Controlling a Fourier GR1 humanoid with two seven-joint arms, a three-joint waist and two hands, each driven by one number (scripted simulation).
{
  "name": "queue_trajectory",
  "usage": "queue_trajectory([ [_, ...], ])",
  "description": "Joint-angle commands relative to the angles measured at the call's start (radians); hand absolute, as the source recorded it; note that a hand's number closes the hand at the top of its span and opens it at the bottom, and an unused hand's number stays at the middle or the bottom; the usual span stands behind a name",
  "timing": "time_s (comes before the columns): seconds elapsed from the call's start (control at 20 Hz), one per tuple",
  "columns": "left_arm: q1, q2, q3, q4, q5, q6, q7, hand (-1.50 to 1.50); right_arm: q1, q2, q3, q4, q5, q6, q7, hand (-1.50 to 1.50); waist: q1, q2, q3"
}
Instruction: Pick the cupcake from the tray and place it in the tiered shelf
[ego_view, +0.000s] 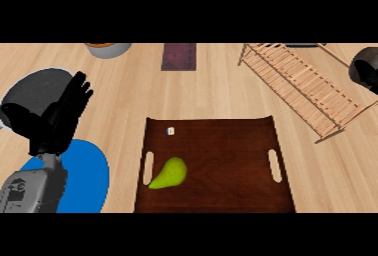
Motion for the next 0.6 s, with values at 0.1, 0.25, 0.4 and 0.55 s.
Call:
queue_trajectory([
  [0.1,0.003,-0.015,-0.008,-0.036,-0.009,0.016,0.029,0.0,-0.003,-0.04,-0.009,0.196,0.002,-0.074,-0.17,1.5,0.002,0.0,0.0],
  [0.25,-0.031,0.0,0.009,0.018,-0.008,0.005,0.023,0.0,0.042,-0.071,-0.038,0.206,-0.037,-0.059,-0.22,1.5,-0.003,0.0,0.0],
  [0.4,-0.019,0.021,0.022,-0.045,0.024,-0.017,0.066,0.0,-0.031,-0.072,-0.072,0.321,0.021,-0.146,-0.103,-1.5,0.008,0.001,0.0],
  [0.55,-0.045,0.014,0.013,-0.038,0.015,-0.009,0.08,0.0,-0.088,-0.05,-0.047,0.445,0.061,-0.272,-0.205,-1.5,0.009,0.002,0.0],
])
